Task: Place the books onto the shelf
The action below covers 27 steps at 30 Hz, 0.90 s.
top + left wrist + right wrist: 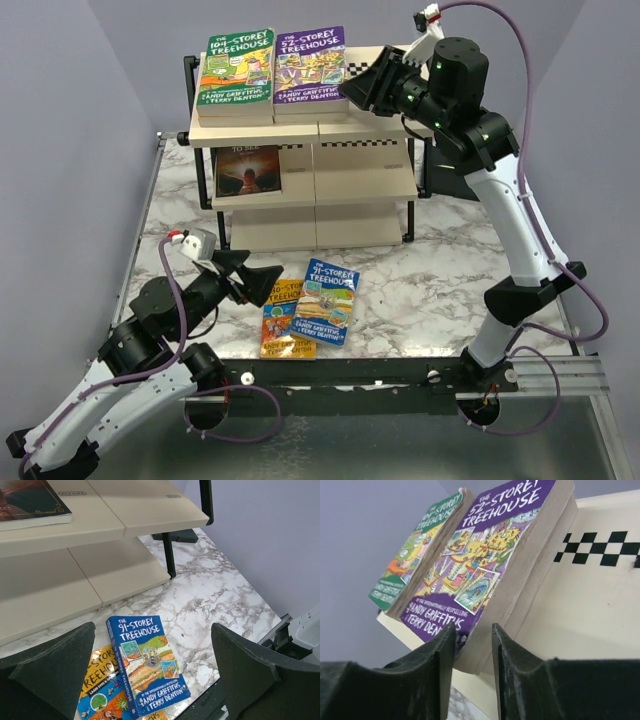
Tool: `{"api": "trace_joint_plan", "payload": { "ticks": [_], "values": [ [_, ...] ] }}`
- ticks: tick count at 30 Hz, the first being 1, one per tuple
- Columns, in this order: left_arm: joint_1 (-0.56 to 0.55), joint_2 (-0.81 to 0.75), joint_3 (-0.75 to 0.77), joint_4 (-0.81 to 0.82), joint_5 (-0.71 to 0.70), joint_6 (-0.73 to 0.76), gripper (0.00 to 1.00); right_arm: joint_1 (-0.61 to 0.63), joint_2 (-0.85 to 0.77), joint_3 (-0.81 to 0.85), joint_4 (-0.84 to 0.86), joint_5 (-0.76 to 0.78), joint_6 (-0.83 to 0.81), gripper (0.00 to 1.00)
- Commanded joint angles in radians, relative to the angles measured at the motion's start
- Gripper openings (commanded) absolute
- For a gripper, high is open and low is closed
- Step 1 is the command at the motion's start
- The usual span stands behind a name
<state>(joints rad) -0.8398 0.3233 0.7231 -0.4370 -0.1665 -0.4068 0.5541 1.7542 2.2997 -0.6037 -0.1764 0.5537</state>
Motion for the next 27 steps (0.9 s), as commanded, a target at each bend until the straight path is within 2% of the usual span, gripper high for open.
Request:
{"api": "trace_joint_plan", "payload": {
  "ticks": [1, 3, 7, 14, 19, 27],
  "values": [
    [0.002, 0.019, -0.012, -0.003, 0.002, 0.005, 0.99, 0.012, -0.096, -0.09, 0.032, 0.055, -0.024, 0.42],
    [0.001, 0.032, -0.012, -0.003, 0.001, 0.003, 0.99, 0.012, -0.164, -0.169, 0.074, 0.074, -0.026, 0.49],
    [0.001, 0.057, -0.011, -0.003, -0.002, -0.001, 0.99, 0.012, -0.311, -0.292, 0.073, 0.127, -0.039, 0.57],
    [0.002, 0.19, 0.017, -0.02, 0.019, -0.017, 0.99, 0.012, -0.662, -0.706, 0.091, 0.192, -0.037, 0.62],
    [0.002, 0.292, 0.013, -0.031, 0.028, -0.07, 0.99, 0.012, -0.901, -1.033, 0.076, 0.195, 0.028, 0.67],
    [0.001, 0.461, -0.013, -0.024, 0.102, -0.169, 0.99, 0.012, -1.086, -1.427, 0.003, 0.122, 0.132, 0.72]
  ]
}}
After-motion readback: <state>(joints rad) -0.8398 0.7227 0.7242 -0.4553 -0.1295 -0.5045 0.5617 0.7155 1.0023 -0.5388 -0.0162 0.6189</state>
